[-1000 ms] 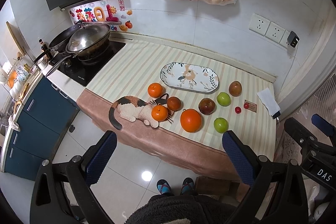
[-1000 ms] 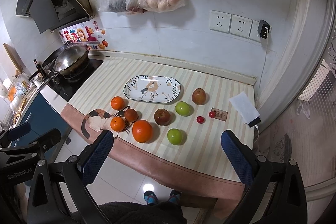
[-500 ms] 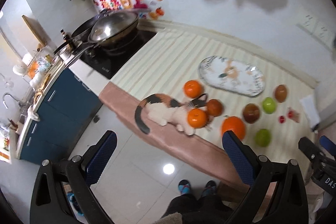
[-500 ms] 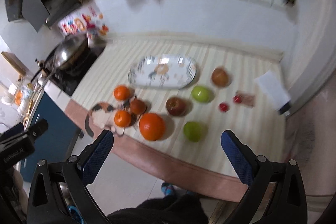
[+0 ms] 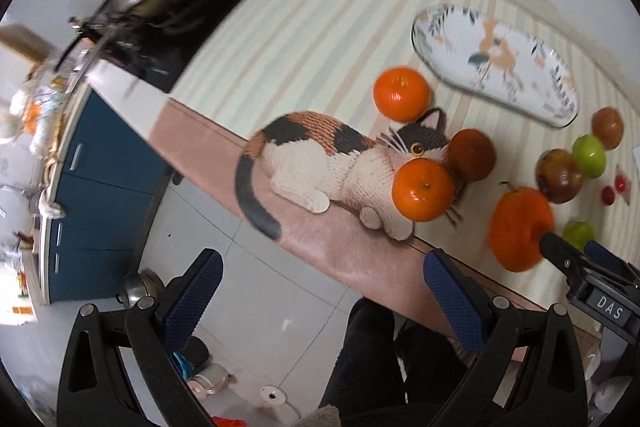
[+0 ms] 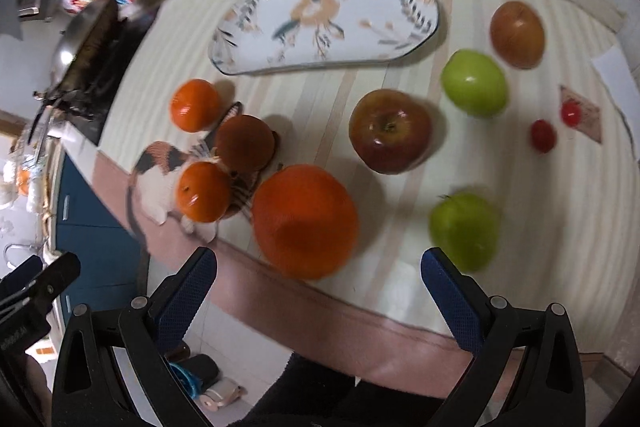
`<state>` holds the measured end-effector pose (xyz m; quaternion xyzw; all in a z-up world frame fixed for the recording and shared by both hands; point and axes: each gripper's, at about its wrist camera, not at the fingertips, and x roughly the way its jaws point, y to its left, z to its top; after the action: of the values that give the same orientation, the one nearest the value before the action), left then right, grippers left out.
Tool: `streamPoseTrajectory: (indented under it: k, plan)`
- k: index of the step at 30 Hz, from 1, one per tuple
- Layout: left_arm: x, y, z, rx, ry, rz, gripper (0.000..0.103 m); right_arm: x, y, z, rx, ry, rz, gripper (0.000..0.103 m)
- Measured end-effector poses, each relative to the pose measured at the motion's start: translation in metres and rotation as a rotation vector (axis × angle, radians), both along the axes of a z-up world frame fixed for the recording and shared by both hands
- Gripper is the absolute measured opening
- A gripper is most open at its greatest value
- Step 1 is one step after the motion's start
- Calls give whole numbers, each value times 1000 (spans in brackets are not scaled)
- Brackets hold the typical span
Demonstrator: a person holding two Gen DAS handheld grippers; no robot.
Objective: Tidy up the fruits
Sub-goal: 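Grasp the large orange with the right tool while the left tool grasps a tangerine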
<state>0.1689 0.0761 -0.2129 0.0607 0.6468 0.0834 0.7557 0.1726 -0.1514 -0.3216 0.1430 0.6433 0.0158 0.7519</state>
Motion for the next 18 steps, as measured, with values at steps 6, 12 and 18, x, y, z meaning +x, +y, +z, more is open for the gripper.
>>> streamPoseTrajectory:
  k: [6, 12, 18]
  plan:
    - [40, 1, -51, -90, 142, -94, 103, 33, 27, -47, -24, 90, -24, 98]
    - [63, -10, -78, -149, 212, -182, 103, 37, 37, -66, -70, 125, -28, 83]
    - [76, -33, -96, -189, 248, -277, 99, 32, 35, -69, -89, 149, -92, 83]
